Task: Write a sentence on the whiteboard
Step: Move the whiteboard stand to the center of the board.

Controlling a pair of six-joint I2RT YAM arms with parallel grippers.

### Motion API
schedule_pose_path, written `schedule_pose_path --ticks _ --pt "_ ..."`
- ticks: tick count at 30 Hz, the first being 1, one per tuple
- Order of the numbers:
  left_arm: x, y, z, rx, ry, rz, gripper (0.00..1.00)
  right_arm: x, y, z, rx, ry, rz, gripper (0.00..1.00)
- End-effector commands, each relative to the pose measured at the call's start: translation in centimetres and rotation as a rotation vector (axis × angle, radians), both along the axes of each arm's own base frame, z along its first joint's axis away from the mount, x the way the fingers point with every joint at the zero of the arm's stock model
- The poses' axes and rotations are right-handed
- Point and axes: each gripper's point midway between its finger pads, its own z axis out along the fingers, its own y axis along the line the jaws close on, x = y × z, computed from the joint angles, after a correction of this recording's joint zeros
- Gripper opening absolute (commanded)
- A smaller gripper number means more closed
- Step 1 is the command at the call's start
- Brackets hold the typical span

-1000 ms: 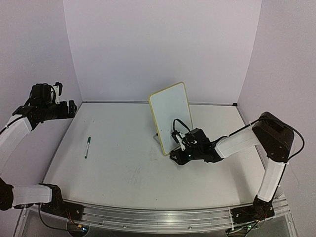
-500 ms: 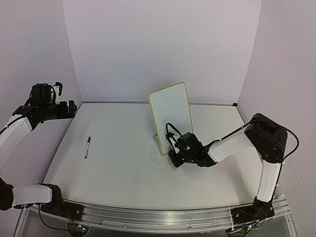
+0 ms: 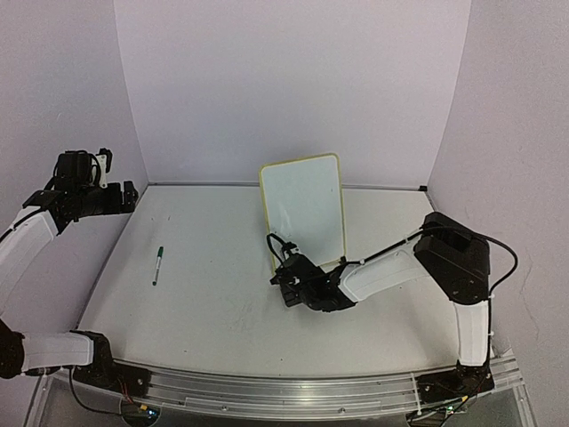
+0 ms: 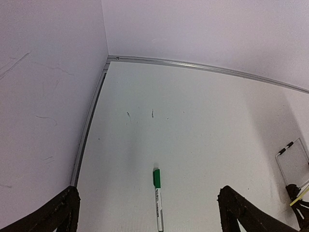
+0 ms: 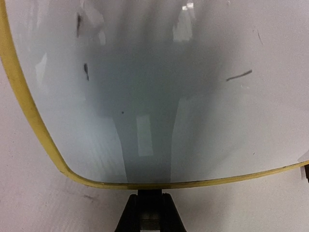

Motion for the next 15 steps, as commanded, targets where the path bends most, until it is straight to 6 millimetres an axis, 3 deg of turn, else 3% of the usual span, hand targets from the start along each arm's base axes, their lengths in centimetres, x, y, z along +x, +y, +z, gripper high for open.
schedule_pose_path --ticks 1,9,15 --pt "0.2 0.3 0.6 0.002 -0.025 0.013 0.99 0.3 1.0 0.2 0.021 -0.013 -0.148 0.00" --pt "0.1 0.4 0.4 0.002 -0.019 0.021 0.99 -0.7 4.4 -0.1 0.042 -0.001 -0.156 0.00" --pt "0.2 0.4 0.0 -0.003 -0.002 0.025 0.99 -1.1 5.4 -1.0 0.056 0.045 -0.136 0.01"
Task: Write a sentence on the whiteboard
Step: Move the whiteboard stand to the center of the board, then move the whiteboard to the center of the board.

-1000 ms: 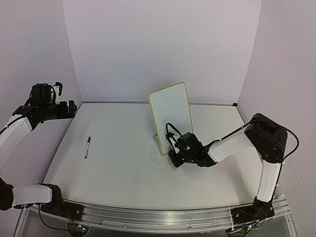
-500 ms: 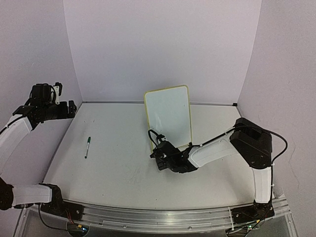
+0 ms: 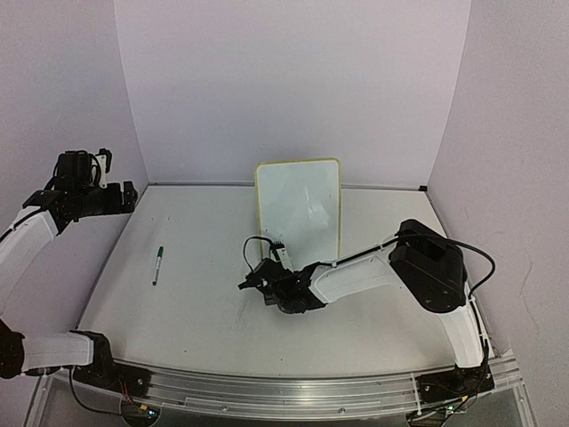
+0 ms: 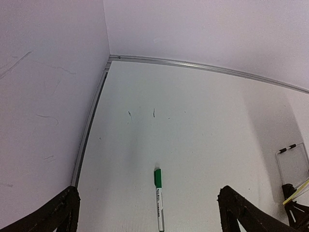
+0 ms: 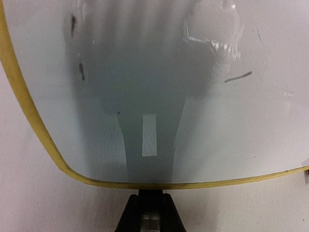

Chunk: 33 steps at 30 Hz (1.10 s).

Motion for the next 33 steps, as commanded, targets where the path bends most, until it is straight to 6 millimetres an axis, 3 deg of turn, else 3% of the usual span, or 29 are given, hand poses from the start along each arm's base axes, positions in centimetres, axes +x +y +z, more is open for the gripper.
schedule_pose_path --ticks 1,7,13,20,23,26,33 --pt "0.3 0.2 0.0 -0.006 -0.002 0.017 0.99 -1.1 1.8 -0.8 0.039 0.053 0.031 0.02" --pt "0.4 0.0 -0.5 -0.021 0.016 0.009 0.99 -1.6 1.5 -0.1 0.048 0.066 0.050 0.39" --pt "0.3 -1.1 -1.3 -0.085 0.062 -0.008 0.99 -3.0 -0.1 2.1 0.091 0.071 0.063 0.60" --pt "-0.3 -6.0 -3.0 -0.234 0.109 -0.120 0.97 -4.2 -4.6 5.6 0.101 0.013 0.033 0.76" --pt "-0.5 -9.0 -4.4 -0.272 0.133 -0.188 0.96 -3.8 -7.2 8.4 0.070 -0.066 0.007 0.80" --pt "-0.6 -12.2 -6.0 -0.279 0.179 -0.243 0.94 -2.6 -10.0 11.3 0.079 -0.112 -0.040 0.83" --pt "0.1 -20.0 -9.7 -0.277 0.242 -0.325 0.93 1.5 -18.1 11.7 0.105 -0.082 -0.211 0.86"
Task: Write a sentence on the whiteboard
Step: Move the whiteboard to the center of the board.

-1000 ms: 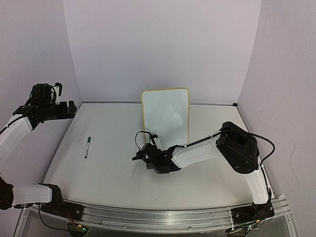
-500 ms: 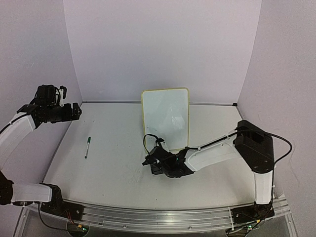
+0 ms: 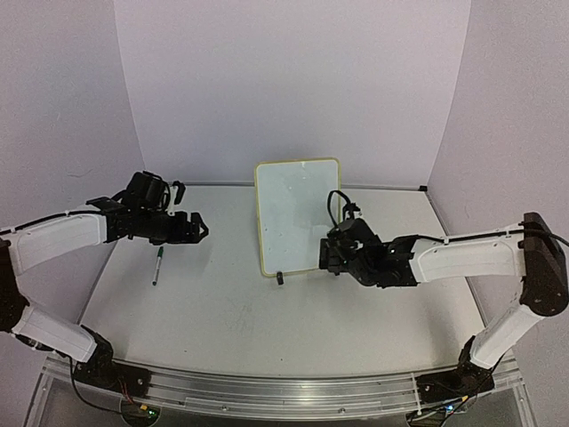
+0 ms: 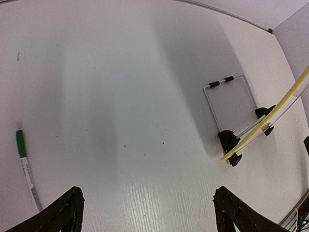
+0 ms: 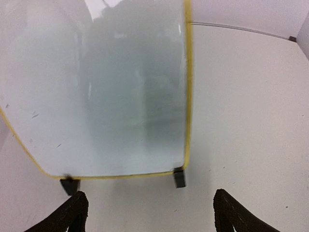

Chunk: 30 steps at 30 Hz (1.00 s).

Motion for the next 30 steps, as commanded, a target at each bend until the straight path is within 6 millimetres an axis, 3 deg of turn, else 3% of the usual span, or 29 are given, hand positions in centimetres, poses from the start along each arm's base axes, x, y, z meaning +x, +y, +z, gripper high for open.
schedule_pose_path --ticks 1,6,11,18,30 --pt "1.5 -4.3 -0.7 -0.035 -0.022 0.008 0.93 2.2 -5.7 -0.6 -0.034 0.021 -0.121 0.86" --pt "2.8 -7.6 -3.4 0.084 -0.007 0.077 0.92 3.2 -8.2 -0.1 -0.032 0.000 -0.200 0.88" --pt "4.1 -9.7 -4.9 0.067 -0.015 0.121 0.92 3.1 -8.6 0.6 0.009 -0.015 -0.225 0.88" --pt "5.4 -11.8 -5.1 0.061 -0.028 0.133 0.92 2.5 -9.3 0.7 0.029 -0.018 -0.239 0.89" --pt "6.0 -13.6 -5.4 0.065 -0.034 0.115 0.93 2.3 -9.7 1.4 0.036 -0.038 -0.249 0.89"
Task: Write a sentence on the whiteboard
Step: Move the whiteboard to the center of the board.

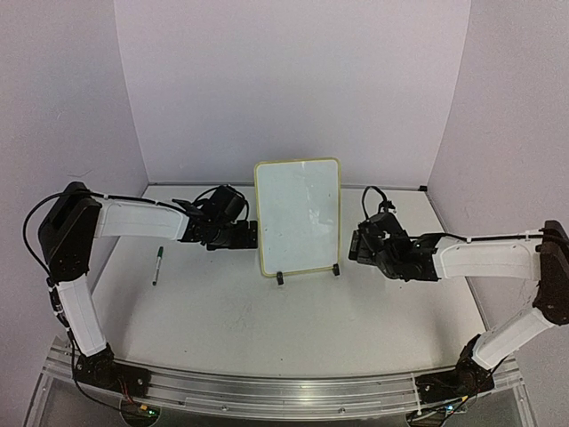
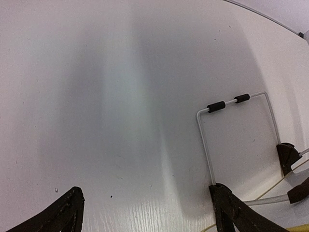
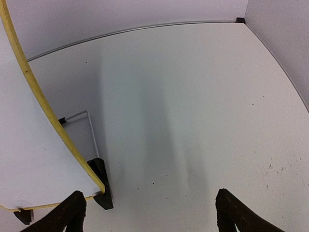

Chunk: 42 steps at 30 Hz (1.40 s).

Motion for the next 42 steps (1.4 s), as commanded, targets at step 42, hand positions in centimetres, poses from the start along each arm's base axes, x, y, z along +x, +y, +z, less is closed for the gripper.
schedule_pose_path --ticks 42 --pt "-2.5 16.3 2.5 0.177 0.003 0.274 0.99 0.0 -1.0 2.6 0.025 -0.073 -0.050 0.89"
